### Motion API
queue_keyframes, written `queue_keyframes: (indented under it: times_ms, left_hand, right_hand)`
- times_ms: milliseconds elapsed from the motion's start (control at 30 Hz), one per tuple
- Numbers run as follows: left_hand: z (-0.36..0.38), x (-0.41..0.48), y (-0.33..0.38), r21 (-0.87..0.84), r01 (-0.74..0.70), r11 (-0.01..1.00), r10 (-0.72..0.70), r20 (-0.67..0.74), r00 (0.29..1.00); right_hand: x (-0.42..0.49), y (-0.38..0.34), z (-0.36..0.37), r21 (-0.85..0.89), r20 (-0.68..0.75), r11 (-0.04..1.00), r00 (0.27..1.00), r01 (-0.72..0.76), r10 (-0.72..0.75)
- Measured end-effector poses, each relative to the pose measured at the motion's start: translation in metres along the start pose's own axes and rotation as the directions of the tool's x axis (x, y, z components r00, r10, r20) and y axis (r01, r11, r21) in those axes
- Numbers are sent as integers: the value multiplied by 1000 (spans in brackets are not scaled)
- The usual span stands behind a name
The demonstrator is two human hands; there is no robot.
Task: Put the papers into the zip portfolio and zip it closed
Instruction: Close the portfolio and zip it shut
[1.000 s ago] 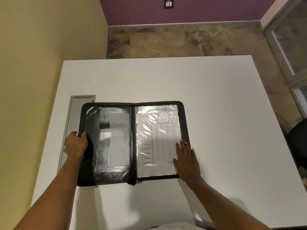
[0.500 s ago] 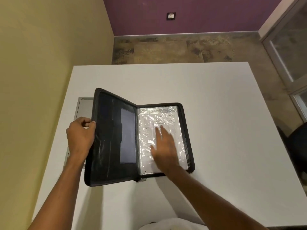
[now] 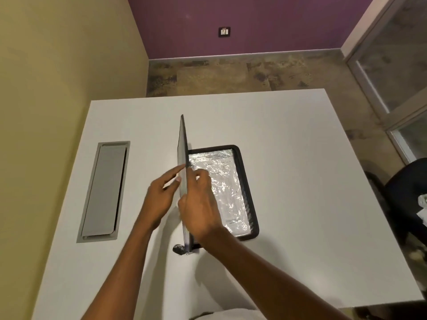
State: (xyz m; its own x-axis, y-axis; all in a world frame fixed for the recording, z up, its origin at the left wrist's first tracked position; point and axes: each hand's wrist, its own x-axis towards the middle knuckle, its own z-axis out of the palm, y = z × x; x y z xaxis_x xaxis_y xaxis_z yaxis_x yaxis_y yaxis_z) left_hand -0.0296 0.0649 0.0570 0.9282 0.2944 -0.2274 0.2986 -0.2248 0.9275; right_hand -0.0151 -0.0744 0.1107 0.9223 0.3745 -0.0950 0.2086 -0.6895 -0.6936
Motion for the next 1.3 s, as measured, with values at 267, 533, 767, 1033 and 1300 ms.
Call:
queue_keyframes:
  times_ms: [267,533,767,1033,1300]
  left_hand:
    - [80,12,-27,301,-115,947,31,271,962]
    - [154,41,-57,615,-51,787,-145,265,953]
    - [195,43,-81,814,-58,578,-187,202,961]
    - [186,30,-87,812,-120,571,-128,232,964]
    - [135,-41,-106,763,-15,647,-112,115,987]
  right_hand:
    - [1,106,-21,-22,-156,989,977,-148,143]
    - [24,200,-6,-60,-11,913,915,-403,404]
    - [24,231,14,-334,73,870,910,-363,407]
    - [10,237,20,-526,150,828,936,-197,317]
    - [-28,202,35,-607,152,792,968,-69,201]
